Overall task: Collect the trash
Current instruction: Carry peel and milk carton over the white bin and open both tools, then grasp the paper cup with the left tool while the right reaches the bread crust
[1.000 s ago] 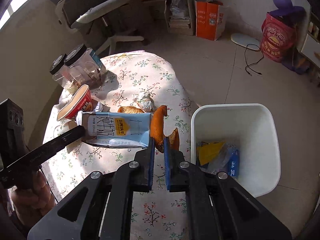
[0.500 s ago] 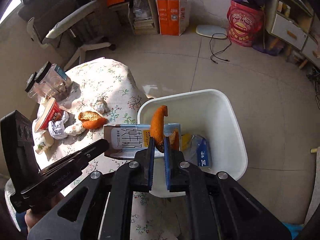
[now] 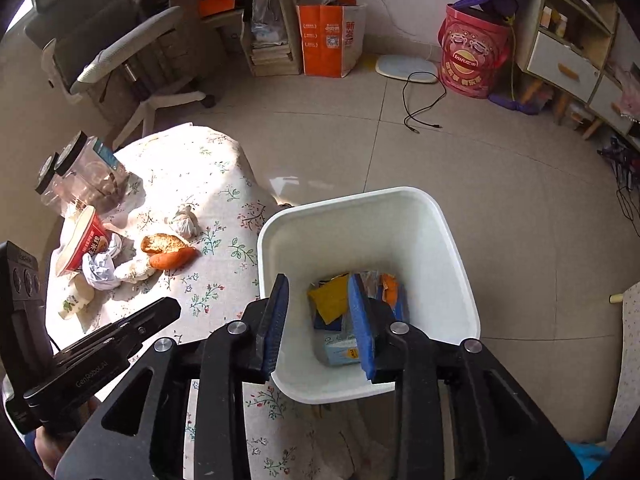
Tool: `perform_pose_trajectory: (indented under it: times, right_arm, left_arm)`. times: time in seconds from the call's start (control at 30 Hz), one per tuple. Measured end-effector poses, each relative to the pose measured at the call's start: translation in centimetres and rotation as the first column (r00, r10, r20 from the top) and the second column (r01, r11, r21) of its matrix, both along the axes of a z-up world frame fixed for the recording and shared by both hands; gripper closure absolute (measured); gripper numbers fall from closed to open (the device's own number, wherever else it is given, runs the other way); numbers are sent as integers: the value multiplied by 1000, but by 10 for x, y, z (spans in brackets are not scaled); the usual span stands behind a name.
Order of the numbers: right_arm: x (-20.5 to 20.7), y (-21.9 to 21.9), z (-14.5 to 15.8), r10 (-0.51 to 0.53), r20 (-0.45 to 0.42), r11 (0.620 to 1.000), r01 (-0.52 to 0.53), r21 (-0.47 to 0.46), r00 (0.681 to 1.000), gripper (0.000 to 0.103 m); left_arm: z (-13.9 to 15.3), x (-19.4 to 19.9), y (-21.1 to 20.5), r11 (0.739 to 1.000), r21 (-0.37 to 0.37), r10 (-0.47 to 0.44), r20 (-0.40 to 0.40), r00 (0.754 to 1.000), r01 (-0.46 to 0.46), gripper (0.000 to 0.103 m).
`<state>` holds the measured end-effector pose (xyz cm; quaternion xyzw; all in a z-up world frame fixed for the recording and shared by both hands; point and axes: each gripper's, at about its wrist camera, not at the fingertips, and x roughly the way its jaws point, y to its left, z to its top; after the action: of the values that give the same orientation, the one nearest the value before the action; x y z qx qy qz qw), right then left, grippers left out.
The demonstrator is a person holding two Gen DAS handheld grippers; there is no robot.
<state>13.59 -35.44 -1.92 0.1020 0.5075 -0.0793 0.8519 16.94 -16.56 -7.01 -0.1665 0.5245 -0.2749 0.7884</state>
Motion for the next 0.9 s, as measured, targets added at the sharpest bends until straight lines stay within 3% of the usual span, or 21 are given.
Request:
perform_pose_trajectory:
  times: [0.3, 0.6, 0.77, 0.9]
  right_arm:
    - [9, 23, 7, 36, 27, 999, -36, -3, 999, 68]
    - [17, 47, 27, 39, 138, 999, -42, 23, 990, 62]
    - [29, 75, 24, 86, 136, 996, -89, 17, 987, 56]
    - [36, 100, 22, 127, 135, 992, -128, 2, 983, 50]
  left_arm:
    - [9, 2, 47, 994, 94, 49, 46, 998, -53, 91]
    - [19, 2, 133, 956, 236, 148, 111, 983, -171, 91]
    - [20, 2, 195, 905, 298, 266, 158, 951, -303, 58]
    - [12, 7, 245, 857, 325, 376, 134, 917, -399, 58]
